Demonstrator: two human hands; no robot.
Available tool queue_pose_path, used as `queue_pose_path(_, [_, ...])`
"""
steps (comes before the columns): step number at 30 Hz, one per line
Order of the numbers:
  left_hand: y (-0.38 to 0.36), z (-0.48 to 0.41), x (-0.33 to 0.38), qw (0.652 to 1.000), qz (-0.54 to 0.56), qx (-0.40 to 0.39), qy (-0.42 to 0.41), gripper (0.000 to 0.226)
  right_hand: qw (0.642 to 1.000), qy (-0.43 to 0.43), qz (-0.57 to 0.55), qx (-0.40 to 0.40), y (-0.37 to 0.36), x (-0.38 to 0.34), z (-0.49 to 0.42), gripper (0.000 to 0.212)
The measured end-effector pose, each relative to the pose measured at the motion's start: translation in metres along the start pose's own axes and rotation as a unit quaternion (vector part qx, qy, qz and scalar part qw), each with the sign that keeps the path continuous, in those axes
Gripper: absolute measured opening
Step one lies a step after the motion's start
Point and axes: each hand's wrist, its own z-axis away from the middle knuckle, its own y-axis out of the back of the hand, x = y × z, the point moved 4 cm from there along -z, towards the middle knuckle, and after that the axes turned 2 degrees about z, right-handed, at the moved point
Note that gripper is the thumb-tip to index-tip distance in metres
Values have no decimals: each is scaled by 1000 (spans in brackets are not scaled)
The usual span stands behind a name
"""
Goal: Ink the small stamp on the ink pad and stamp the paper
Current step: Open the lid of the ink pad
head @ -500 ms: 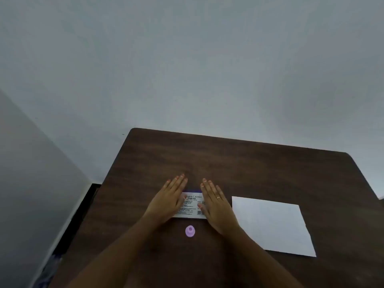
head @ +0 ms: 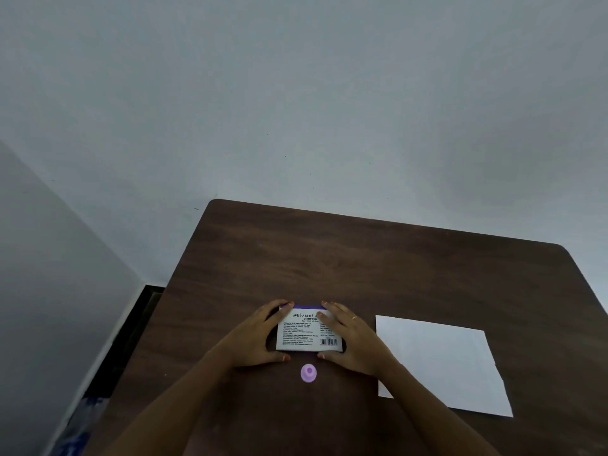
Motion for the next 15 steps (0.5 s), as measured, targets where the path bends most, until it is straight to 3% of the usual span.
queue_pose_path(5, [0,1,4,996,42,79,11,101,996,13,-46,72,25,-3,-4,51])
queue_pose_path(11, [-2,1,1,992,69,88,54,112,951,-94,-243,169,55,3,-38,20])
queue_pose_path(15, [-3,2,2,993,62,95,43,111,947,-111,-194,229,60,9,-63,16])
